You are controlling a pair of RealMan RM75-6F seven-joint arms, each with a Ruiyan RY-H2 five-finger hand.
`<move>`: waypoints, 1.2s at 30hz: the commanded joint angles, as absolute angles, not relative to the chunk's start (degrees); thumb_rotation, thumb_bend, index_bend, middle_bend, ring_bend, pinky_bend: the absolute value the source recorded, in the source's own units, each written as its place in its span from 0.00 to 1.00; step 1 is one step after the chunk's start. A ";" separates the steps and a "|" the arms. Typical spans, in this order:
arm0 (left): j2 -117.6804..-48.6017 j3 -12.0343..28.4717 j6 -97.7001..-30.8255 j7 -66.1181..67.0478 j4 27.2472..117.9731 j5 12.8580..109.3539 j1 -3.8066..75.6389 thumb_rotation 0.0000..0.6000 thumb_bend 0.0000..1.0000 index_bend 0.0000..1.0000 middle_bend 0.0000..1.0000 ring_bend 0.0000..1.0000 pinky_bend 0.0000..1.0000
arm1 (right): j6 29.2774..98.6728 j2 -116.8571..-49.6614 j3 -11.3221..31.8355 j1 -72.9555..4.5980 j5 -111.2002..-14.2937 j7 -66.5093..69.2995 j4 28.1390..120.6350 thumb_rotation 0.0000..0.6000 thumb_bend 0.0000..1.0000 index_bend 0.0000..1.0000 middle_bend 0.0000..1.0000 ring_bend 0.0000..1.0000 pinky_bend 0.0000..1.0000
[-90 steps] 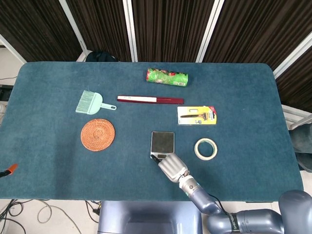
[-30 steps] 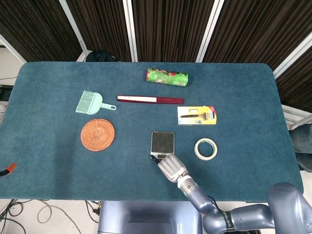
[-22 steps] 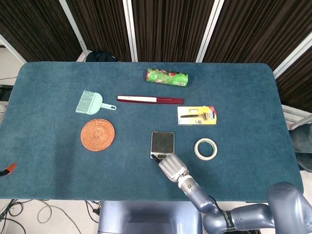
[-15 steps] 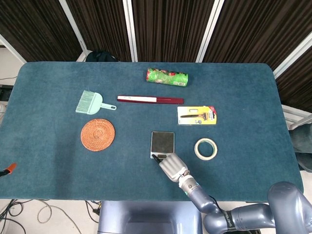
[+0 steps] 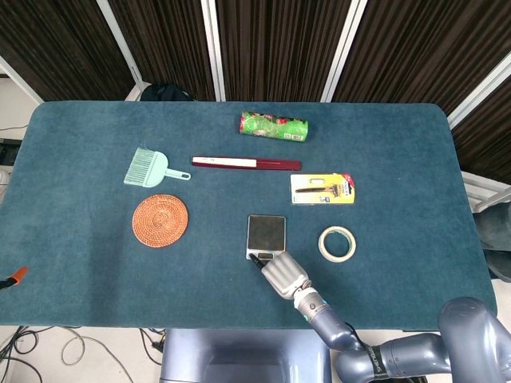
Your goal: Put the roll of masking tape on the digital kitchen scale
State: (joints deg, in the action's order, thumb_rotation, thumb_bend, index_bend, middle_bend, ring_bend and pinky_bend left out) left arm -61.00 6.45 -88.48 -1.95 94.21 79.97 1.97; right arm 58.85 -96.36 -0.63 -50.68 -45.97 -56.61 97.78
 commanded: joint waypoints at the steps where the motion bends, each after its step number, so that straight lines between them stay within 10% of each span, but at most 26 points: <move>1: -61.00 6.45 -88.44 -1.95 94.18 79.95 1.98 1.00 0.00 0.00 0.00 0.00 0.00 | 58.99 -96.54 -0.68 -50.75 -46.09 -56.59 97.56 1.00 0.96 0.03 0.80 0.79 0.66; 25: -60.88 6.57 -88.48 -2.10 94.19 79.73 1.93 1.00 0.00 0.00 0.00 0.00 0.00 | 59.70 -97.91 -1.64 -51.48 -45.31 -58.08 96.33 1.00 0.96 0.26 0.80 0.79 0.66; 36: -60.86 6.58 -88.50 -2.23 94.16 79.77 1.92 1.00 0.00 0.00 0.00 0.00 0.00 | 63.12 -97.01 0.76 -50.94 -48.27 -55.80 98.00 1.00 0.96 0.19 0.80 0.78 0.66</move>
State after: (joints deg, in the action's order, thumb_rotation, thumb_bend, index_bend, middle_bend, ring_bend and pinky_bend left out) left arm -60.86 6.58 -88.50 -2.23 94.16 79.77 1.92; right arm 62.40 -97.36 0.20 -51.18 -47.52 -56.49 97.52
